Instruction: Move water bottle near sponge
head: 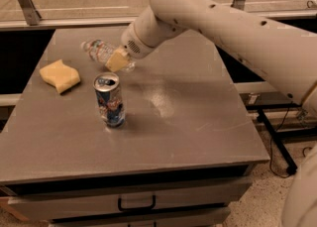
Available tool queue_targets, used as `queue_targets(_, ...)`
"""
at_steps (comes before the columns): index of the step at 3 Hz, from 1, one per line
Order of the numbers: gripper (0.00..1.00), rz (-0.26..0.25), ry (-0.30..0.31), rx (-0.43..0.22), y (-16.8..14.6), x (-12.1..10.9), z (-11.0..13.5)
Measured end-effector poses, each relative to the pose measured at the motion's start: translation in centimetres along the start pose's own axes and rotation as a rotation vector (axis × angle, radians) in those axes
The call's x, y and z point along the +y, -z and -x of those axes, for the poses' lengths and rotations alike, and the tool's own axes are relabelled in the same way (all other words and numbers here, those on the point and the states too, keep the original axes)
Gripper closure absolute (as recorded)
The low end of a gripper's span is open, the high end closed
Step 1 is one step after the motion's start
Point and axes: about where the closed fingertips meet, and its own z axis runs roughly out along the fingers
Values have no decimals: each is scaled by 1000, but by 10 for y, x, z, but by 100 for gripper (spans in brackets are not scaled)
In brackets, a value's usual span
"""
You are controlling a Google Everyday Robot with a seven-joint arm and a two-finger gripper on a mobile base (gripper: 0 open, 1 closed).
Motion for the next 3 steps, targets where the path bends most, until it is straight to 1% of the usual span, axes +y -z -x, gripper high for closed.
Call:
queue_targets(1,100,61,-3,28,-6,23,2)
queue_targets(2,82,138,-1,43,-12,42,6)
queue_targets(3,59,172,-10,39,-14,50,8)
